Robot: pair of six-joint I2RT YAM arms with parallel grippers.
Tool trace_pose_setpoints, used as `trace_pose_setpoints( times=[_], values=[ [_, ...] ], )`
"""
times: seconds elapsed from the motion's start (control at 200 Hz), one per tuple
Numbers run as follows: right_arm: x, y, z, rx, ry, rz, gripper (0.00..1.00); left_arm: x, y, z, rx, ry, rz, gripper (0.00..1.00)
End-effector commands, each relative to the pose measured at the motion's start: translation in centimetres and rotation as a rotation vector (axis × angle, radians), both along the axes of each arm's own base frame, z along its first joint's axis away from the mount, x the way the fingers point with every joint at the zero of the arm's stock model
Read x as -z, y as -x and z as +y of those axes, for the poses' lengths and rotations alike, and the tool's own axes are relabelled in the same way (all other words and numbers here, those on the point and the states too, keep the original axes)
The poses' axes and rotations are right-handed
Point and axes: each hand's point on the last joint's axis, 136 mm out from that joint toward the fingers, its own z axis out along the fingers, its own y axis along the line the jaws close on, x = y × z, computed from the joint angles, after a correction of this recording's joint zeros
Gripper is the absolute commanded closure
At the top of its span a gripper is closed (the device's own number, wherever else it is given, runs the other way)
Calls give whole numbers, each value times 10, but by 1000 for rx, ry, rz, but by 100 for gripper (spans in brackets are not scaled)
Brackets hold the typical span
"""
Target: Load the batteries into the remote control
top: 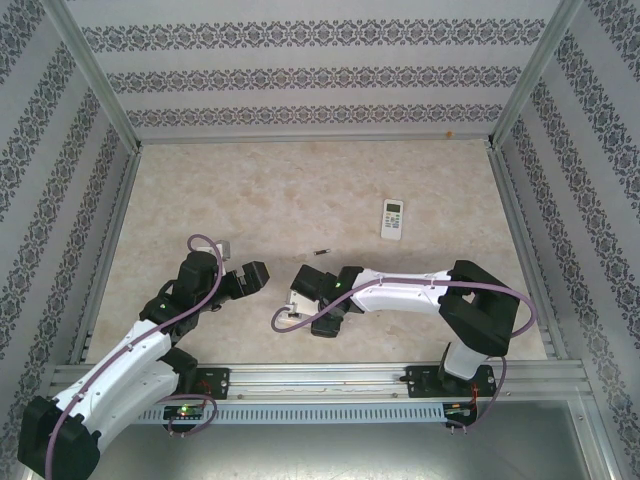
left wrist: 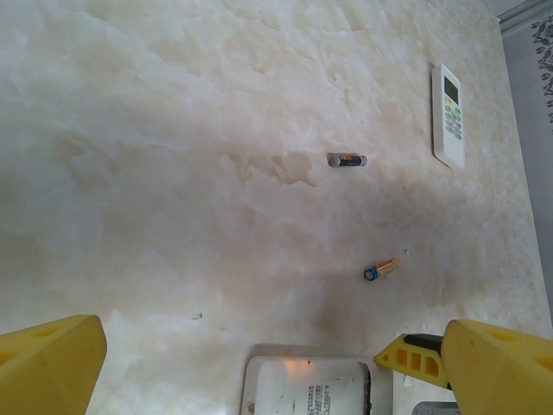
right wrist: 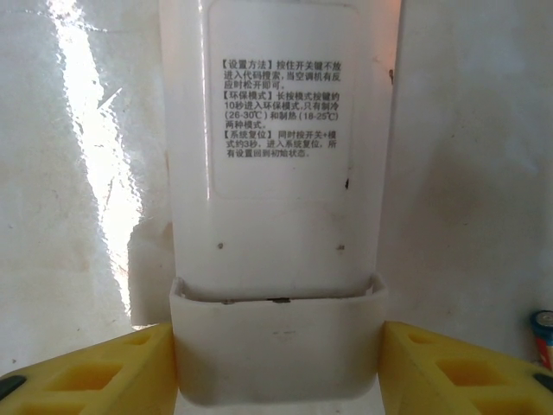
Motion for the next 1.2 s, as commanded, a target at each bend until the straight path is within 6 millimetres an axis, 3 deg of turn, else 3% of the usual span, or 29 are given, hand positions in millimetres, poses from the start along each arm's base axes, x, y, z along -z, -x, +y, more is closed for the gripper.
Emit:
trace_pose_setpoints(
  times=[0.0, 0.235, 0.505, 0.584, 0.664, 0.754, 0.844, 0.969, 1.124, 1.194],
  values=[
    [13, 3, -6, 12, 35, 8, 39, 4, 0, 2, -9, 8, 6, 0],
    [-1, -1, -7, 18, 20, -27, 29, 5, 0, 2, -8, 6, 6, 0],
    [-42, -12, 7, 106, -142, -86, 27, 8, 1, 1, 1, 9, 18, 0],
    [-63, -21, 10, 259, -275, -88, 27, 11, 3, -2, 24, 7, 38, 0],
    [-81, -40, -1, 663, -443, -50, 26, 15, 6, -7, 59, -2, 76, 0],
    [-71, -38, -28, 1149, -535, 87, 31, 24, 9, -13, 111, -20, 132, 0],
    [-62, -24, -38, 1340, -563, 187, 35, 35, 12, -21, 153, -20, 182, 2],
    [-45, -10, -43, 1420, -492, 243, 37, 45, 15, -34, 216, -30, 234, 6],
    [-33, -4, -21, 1388, -458, 299, 39, 55, 17, -47, 264, -45, 289, 5],
    [-29, -4, -14, 1368, -431, 291, 40, 56, 19, -51, 275, -46, 300, 10]
  ],
)
